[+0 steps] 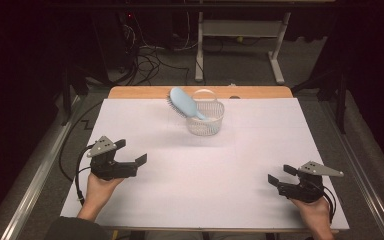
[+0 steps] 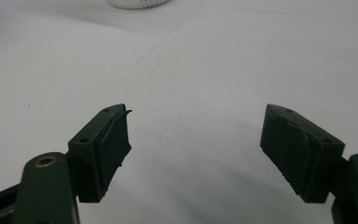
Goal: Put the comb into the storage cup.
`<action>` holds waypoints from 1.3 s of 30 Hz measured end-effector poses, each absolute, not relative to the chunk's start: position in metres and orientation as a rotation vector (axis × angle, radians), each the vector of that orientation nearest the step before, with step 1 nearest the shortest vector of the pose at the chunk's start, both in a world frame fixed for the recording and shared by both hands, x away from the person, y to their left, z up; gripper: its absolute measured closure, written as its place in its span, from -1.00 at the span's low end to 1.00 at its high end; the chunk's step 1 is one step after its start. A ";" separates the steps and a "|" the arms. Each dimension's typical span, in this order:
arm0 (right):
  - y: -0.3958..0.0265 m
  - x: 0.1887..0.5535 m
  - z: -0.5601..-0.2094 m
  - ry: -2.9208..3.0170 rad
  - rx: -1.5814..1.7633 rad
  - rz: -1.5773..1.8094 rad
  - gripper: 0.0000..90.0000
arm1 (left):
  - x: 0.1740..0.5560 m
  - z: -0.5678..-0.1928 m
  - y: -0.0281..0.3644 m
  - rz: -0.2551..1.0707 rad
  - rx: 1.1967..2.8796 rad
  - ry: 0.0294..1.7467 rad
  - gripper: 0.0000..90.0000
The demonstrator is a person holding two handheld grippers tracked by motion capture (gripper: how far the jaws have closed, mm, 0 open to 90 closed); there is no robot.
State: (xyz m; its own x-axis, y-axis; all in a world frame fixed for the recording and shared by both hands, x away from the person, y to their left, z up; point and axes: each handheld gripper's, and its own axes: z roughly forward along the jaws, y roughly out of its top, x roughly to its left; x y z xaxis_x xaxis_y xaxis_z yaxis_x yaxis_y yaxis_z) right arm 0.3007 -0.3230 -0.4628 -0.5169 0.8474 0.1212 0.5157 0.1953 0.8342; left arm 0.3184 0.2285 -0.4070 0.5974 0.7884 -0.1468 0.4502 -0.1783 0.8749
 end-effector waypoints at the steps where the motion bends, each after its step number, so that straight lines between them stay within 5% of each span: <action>1: -0.323 0.301 -0.463 2.111 1.279 1.246 -0.47 | 0.318 -0.408 0.229 0.420 1.817 1.007 -0.92; 39: -0.323 0.300 -0.462 2.110 1.279 1.247 -0.47 | 0.307 -0.435 0.241 0.437 1.777 1.067 -0.92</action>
